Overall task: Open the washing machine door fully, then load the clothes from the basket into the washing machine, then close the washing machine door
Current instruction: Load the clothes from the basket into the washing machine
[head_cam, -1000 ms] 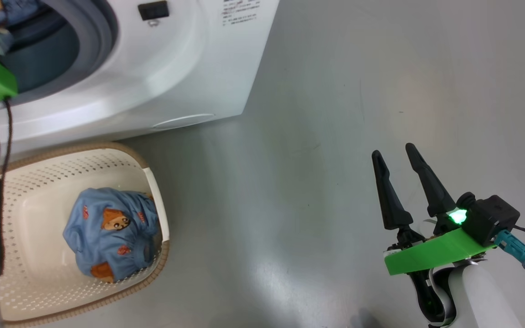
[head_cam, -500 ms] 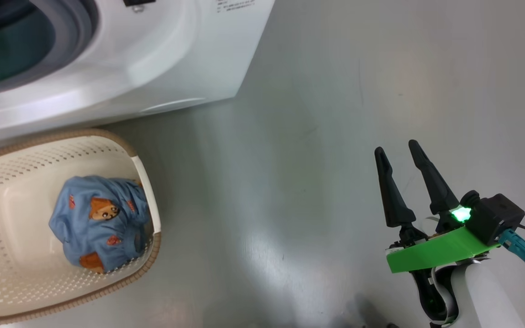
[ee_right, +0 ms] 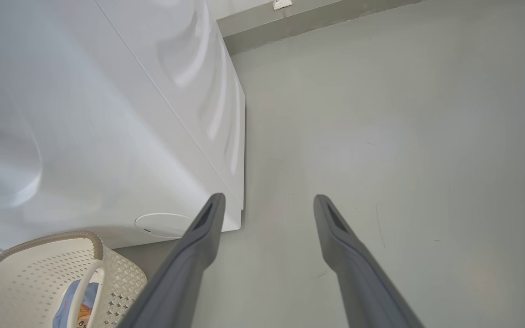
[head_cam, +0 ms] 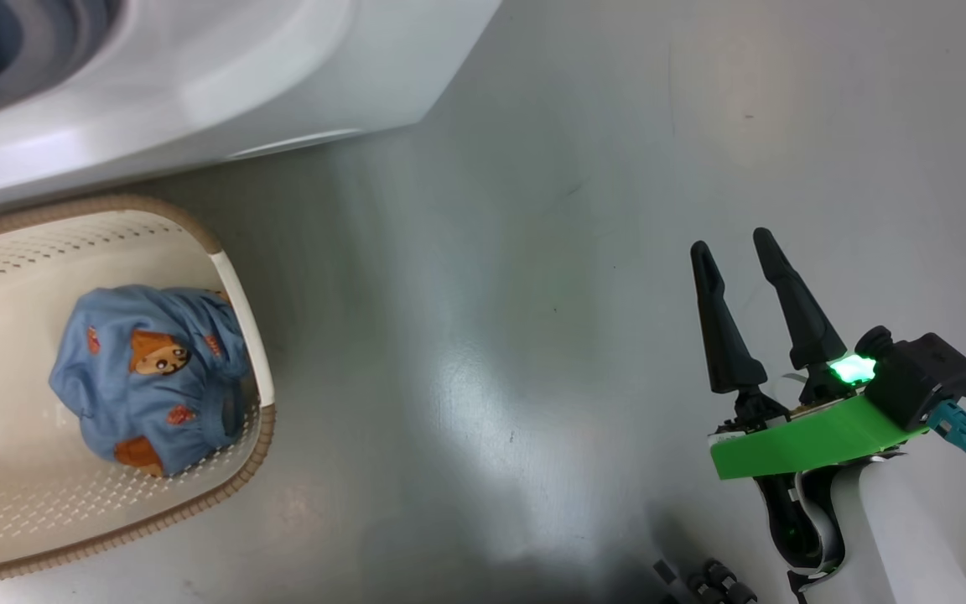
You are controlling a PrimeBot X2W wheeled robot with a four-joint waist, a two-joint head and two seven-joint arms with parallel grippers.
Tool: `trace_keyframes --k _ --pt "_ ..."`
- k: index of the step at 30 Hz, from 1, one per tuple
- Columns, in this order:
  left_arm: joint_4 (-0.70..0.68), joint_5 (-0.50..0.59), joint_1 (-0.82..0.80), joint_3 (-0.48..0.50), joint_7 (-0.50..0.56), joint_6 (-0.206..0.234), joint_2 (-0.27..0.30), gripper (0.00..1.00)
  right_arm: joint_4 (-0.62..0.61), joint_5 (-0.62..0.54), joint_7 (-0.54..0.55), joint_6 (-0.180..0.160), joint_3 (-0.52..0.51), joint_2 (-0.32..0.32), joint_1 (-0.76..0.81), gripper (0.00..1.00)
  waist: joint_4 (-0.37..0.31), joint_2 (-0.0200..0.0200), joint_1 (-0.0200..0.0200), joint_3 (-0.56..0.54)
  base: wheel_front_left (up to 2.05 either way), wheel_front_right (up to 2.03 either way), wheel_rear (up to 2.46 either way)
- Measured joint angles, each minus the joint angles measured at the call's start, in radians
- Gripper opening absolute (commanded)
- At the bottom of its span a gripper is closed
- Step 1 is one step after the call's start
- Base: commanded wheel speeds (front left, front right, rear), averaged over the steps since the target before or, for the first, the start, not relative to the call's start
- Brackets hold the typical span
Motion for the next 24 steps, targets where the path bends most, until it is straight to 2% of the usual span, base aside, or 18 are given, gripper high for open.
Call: trace_keyframes --k 3,8,14,16,24 --pt "0.011 0.004 -0.014 -0.003 -0.018 -0.001 -0.001 0.0 0.0 0.001 0.0 0.0 0.0 0.0 -0.003 1.0 -0.006 0.0 0.0 0.012 0.0 0.0 0.0" --pt "0.076 -0.002 -0.034 -0.021 0.0 -0.034 -0.002 0.0 0.004 0.001 0.0 0.0 0.0 0.0 -0.007 1.0 -0.005 0.0 0.0 0.012 0.0 0.0 0.0" --pt "0.139 -0.005 -0.061 -0.026 -0.005 -0.043 0.002 0.0 0.013 0.001 0.0 0.0 0.003 0.0 -0.018 1.0 -0.003 0.0 0.0 0.006 0.0 0.0 0.0" --pt "0.148 -0.005 -0.065 -0.029 -0.012 -0.042 0.001 1.0 0.015 0.001 0.0 0.0 0.002 0.0 -0.017 1.0 -0.001 0.0 0.0 0.003 0.0 0.0 0.0" --pt "0.174 -0.008 -0.051 -0.037 -0.032 -0.034 -0.018 1.0 0.021 -0.001 0.0 0.0 -0.017 0.0 -0.017 1.0 0.015 0.0 0.0 -0.041 0.0 0.0 0.0"
